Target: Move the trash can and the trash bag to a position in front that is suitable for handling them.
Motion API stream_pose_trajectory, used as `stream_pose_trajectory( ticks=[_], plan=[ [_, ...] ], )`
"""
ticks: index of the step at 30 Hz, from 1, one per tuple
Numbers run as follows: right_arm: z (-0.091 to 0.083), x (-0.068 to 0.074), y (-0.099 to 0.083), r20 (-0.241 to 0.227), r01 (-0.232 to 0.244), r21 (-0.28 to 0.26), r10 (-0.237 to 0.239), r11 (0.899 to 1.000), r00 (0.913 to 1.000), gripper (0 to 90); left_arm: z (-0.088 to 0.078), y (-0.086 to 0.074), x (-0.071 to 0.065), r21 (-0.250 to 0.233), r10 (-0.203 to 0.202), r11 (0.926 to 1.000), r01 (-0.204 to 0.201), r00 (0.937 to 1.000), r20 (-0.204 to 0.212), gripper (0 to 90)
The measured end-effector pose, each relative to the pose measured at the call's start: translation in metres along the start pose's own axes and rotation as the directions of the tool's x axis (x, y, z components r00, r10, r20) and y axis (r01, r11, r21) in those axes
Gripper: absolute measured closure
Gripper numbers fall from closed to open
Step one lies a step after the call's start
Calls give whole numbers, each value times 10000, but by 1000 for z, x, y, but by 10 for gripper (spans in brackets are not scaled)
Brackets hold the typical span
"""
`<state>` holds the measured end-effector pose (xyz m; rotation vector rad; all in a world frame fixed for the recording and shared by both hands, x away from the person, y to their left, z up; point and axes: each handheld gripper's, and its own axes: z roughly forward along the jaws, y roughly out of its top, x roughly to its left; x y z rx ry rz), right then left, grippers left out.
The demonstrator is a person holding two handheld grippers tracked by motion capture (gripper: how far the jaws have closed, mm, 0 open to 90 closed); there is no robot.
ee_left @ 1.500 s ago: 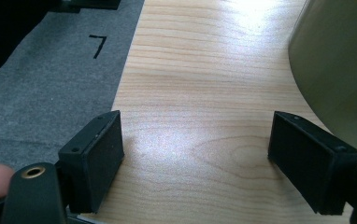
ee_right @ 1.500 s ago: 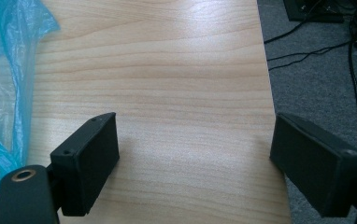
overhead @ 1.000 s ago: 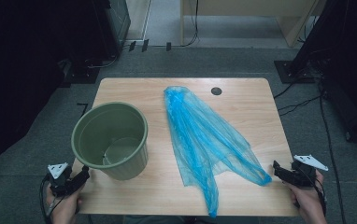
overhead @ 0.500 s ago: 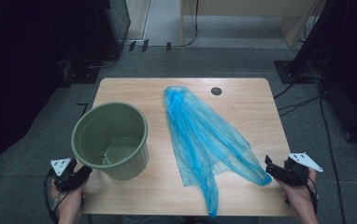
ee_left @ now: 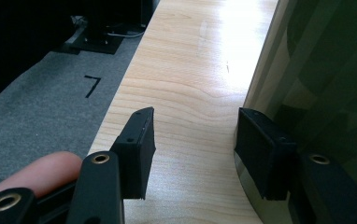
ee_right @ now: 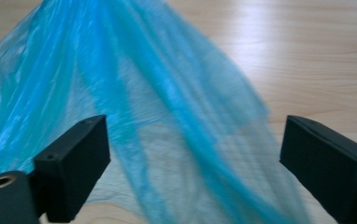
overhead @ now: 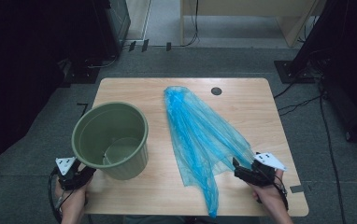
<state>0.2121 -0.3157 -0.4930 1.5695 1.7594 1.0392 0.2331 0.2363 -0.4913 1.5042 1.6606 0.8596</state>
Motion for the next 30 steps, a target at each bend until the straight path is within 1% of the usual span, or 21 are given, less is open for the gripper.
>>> stream_pose_trajectory(
  ticks=[1, 2, 3, 4, 5, 6, 7, 8, 9, 10, 12, 16, 18, 20, 22, 28, 29, 30],
  plan=[
    [4, 5, -1, -48, 64, 109, -63, 9999, 10000, 62, 0, 0, 0, 13, -27, 10000, 27, 10000, -3, 466],
    [10, 14, -3, -236, 244, 293, -237, 9993, 9994, 42, 0, 0, 0, 11, -51, 10000, 51, 10000, -12, 466],
    [10, 14, -3, -236, 244, 293, -237, 9993, 9994, 42, 0, 0, -1, 1, -53, 10000, 53, 10000, -12, 466],
    [12, 18, -4, -316, 388, 410, -375, 9984, 9988, 39, 1, 0, -1, 8, -63, 10000, 63, 10000, -2, 466],
    [18, 24, -6, -415, 690, 699, -663, 9952, 9969, 39, 1, 0, -2, 23, -48, 10000, 48, 10000, -9, 466],
    [18, 24, -6, -415, 690, 699, -663, 9952, 9969, 39, 1, 0, -3, 20, -3, 10000, 3, 10000, -14, 466],
    [20, 25, -8, -412, 789, 835, -757, 9934, 9963, 43, 1, -1, -4, 34, 46, 10000, -46, 10000, -32, 467],
    [25, 24, -12, -429, 885, 989, -846, 9912, 9955, 69, 1, -1, -5, 48, 49, 10000, -49, 10000, -34, 468],
    [25, 24, -12, -429, 885, 989, -846, 9912, 9955, 69, 1, -1, -6, 56, 61, 10000, -60, 10000, -40, 468],
    [26, 23, -13, -456, 895, 1082, -850, 9901, 9953, 80, 1, -1, -6, 69, 96, 9999, -96, 9999, -28, 468],
    [28, 19, -14, -236, 838, 1225, -816, 9889, 9964, 151, 2, -1, -7, 84, 78, 9999, -78, 10000, -21, 467],
    [33, 10, -14, 120, 434, 1713, -461, 9843, 9989, 160, 2, -1, -9, 68, 126, 9999, -126, 9999, 11, 468],
    [33, 8, -14, 156, 390, 1734, -424, 9841, 9990, 172, 2, -2, -11, 82, 165, 9998, -165, 9999, 40, 467],
    [33, 6, -14, 292, 477, 1757, -536, 9833, 9981, 178, 2, -2, -12, 95, 214, 9997, -214, 9997, 73, 468],
    [33, 4, -14, 370, 428, 1756, -501, 9835, 9981, 178, 2, -2, -13, 113, 247, 9996, -249, 9996, 110, 467],
    [32, -9, -13, 734, 113, 1719, -242, 9850, 9970, 178, 2, -3, -15, 103, 312, 9995, -314, 9993, 211, 467],
    [32, -12, -13, 801, 87, 1686, -225, 9857, 9965, 178, 2, -3, -15, 111, 313, 9994, -315, 9992, 233, 467],
    [32, -17, -13, 941, -52, 1693, -109, 9855, 9955, 178, 2, -3, -16, 109, 314, 9994, -316, 9992, 244, 467]
  ],
)
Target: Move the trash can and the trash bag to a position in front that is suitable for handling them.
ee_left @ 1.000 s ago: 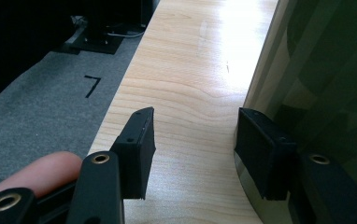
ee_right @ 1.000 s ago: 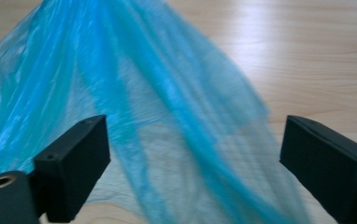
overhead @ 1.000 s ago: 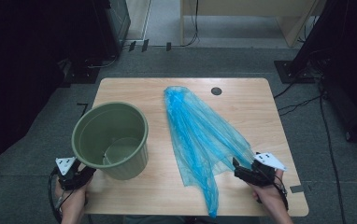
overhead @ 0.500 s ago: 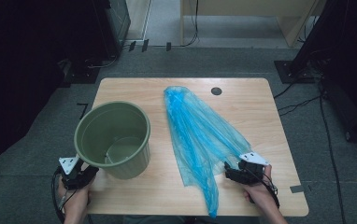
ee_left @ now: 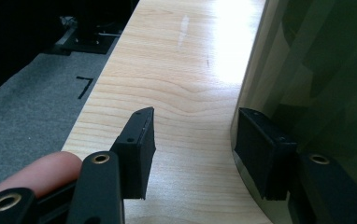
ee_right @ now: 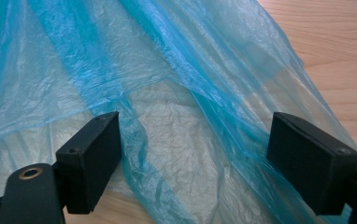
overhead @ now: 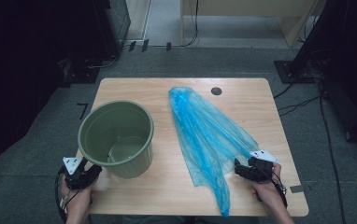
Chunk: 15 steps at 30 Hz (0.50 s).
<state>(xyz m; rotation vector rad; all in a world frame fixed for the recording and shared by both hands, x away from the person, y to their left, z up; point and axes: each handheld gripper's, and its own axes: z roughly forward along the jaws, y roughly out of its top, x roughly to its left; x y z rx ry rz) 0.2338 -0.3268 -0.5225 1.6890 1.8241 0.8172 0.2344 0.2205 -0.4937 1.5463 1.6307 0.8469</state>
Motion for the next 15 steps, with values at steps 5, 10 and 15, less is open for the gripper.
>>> stream_pose_trajectory(
  ticks=[5, 10, 15],
  plan=[
    [0, -10, 0, 249, -207, -14, 208, 9998, 9995, 178, 0, 0, -3, -21, 90, 10000, -90, 9999, 95, 468],
    [0, -24, 1, 632, -547, -53, 549, 9985, 9965, 178, 1, 0, -8, -20, 209, 9998, -209, 9996, 170, 468],
    [-1, -35, 0, 1291, -994, -125, 1002, 9950, 9866, 185, 2, 0, -7, -101, 165, 9998, -162, 9994, 313, 458]
  ],
)
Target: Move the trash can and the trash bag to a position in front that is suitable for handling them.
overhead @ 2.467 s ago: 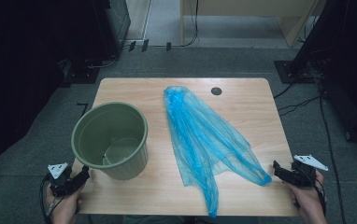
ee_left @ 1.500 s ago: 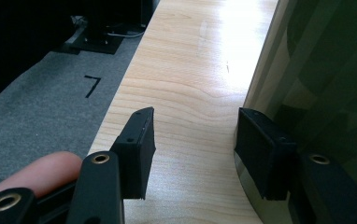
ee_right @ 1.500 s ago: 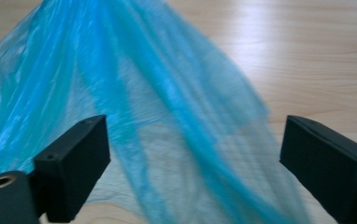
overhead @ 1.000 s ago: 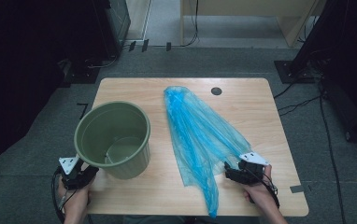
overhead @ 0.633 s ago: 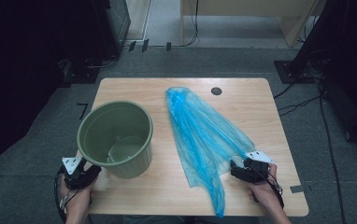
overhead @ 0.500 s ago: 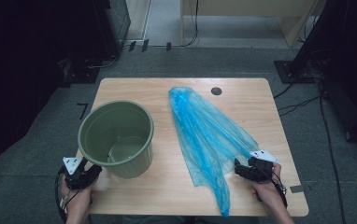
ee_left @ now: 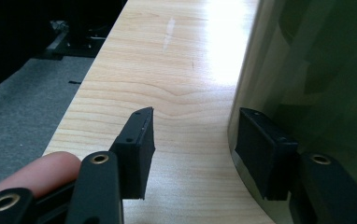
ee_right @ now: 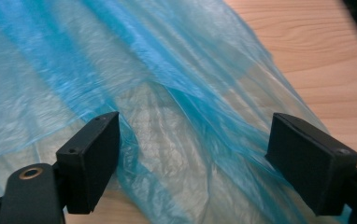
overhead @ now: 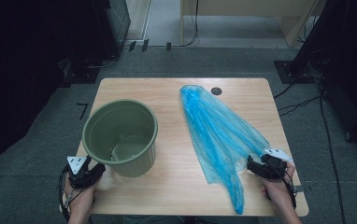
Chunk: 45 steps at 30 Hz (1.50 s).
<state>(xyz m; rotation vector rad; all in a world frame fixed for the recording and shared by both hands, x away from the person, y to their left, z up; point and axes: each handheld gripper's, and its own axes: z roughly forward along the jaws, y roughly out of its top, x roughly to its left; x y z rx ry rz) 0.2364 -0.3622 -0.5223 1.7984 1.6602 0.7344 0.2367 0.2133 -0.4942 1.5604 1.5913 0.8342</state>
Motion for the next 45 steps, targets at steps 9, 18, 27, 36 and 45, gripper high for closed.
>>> stream_pose_trajectory(
  ticks=[9, 18, 27, 36, 45],
  plan=[
    [-29, 11, 15, -174, -271, -1397, 249, 9898, 9995, 217, 4, 17, 14, -345, -615, 9974, 629, 9972, 425, 494],
    [-48, 48, 40, -861, 561, -2323, -779, 9710, 9932, 254, 15, 37, 13, -630, -954, 9928, 1018, 9906, 976, 600],
    [-42, 104, 66, -1735, 665, -2955, -1220, 9530, 9772, 415, 28, 43, 5, -588, -1379, 9875, 1465, 9818, 1309, 625],
    [-22, 161, 86, -2857, 982, -3079, -1904, 9463, 9392, 683, 30, 44, -11, -642, -991, 9918, 1101, 9830, 1544, 625],
    [-3, 211, 96, -3588, 919, -2657, -1869, 9597, 9145, 787, 30, 43, -21, -601, -890, 9930, 1020, 9780, 1885, 637]
  ],
)
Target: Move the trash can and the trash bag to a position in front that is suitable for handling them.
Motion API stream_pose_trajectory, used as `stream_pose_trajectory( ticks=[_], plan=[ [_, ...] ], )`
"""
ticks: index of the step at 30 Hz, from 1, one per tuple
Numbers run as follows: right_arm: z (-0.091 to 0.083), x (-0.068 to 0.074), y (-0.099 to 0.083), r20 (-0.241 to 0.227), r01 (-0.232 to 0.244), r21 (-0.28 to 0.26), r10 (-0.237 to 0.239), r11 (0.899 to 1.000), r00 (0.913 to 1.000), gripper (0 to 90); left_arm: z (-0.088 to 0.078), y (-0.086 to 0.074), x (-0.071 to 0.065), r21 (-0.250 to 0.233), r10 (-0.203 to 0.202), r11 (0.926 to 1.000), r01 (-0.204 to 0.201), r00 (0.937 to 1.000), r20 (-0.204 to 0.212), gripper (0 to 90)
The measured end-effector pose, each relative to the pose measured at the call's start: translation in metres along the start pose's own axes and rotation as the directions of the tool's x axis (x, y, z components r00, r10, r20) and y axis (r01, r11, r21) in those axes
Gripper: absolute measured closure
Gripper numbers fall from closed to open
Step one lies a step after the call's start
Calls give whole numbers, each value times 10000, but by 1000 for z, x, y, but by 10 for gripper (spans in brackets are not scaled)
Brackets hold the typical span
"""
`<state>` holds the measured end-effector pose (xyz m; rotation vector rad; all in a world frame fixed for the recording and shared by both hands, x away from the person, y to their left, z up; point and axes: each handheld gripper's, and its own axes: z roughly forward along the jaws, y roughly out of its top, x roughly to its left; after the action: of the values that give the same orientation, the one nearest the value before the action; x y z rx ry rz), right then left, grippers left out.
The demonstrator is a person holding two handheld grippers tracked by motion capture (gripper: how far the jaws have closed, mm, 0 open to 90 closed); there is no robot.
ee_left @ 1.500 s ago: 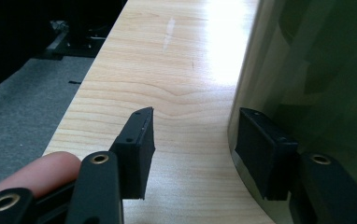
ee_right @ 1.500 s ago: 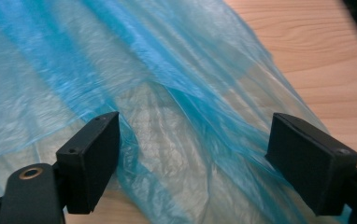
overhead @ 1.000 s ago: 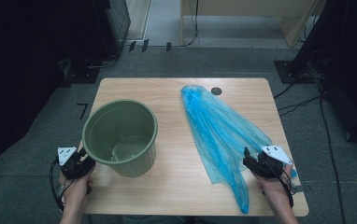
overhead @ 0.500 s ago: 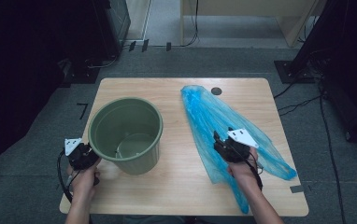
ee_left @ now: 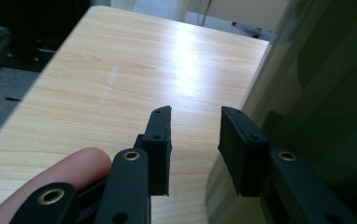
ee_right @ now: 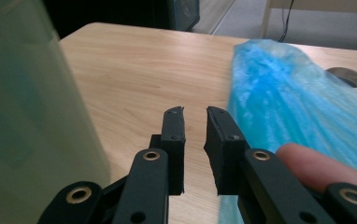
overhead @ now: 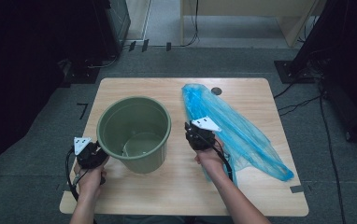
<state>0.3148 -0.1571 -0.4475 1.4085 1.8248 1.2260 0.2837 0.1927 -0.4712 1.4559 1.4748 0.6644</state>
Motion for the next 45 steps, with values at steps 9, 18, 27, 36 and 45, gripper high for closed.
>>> stream_pose_trajectory(
  ticks=[9, 18, 27, 36, 45],
  plan=[
    [4, 19, 2, -1049, -231, 63, 237, 9997, 9942, 813, 2, -4, -19, 84, 496, 9987, -503, 9962, 721, 690],
    [-5, 16, -5, -781, -49, 145, 60, 9999, 9969, 898, 0, -9, -44, 46, 775, 9969, -780, 9951, 620, 815],
    [-23, 1, -12, -565, -316, 104, 321, 9994, 9979, 900, -2, -15, -67, 132, 1014, 9946, -1027, 9919, 765, 851],
    [-45, -16, -21, -397, -415, 107, 419, 9991, 9983, 900, -7, -22, -90, 333, 1214, 9916, -1251, 9879, 963, 818],
    [-64, -28, -30, -229, -291, -13, 290, 9996, 9993, 900, -11, -30, -105, 319, 1194, 9918, -1238, 9864, 1131, 778]
  ],
)
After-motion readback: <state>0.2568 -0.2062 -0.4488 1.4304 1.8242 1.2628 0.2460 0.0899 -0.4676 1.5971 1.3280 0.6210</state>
